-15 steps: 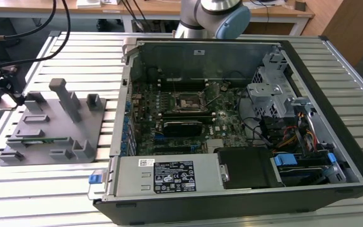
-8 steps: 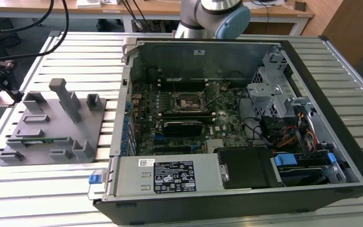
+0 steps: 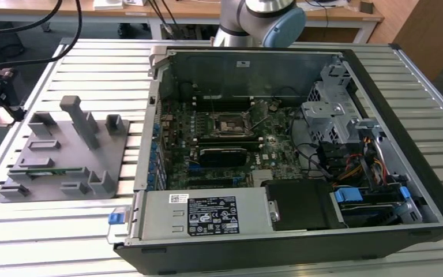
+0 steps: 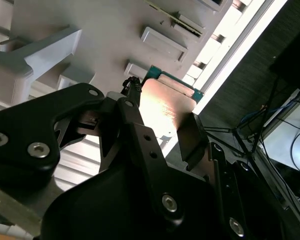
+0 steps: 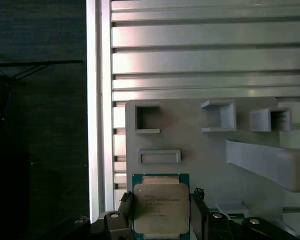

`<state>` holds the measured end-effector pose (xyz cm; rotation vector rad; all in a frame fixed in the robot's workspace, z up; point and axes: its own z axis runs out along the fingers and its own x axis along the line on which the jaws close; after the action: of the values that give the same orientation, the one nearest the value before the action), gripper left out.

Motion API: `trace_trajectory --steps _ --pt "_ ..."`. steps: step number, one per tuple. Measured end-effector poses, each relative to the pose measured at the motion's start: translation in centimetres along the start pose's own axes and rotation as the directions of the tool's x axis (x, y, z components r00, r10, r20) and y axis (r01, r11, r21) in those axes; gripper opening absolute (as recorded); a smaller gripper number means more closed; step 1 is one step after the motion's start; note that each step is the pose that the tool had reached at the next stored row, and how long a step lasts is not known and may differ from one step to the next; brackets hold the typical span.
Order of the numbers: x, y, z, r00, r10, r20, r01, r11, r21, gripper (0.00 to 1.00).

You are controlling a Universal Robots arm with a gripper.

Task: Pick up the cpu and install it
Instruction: 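Pick up the cpu and move it towards the insertion slot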

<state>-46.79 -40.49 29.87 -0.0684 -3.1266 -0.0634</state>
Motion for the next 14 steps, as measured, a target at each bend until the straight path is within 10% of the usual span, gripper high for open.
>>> trace_trajectory --steps 14 --pt "0.07 0.11 -2.18 1.0000 0.000 0.0037 0.000 1.0000 -0.0002 0.54"
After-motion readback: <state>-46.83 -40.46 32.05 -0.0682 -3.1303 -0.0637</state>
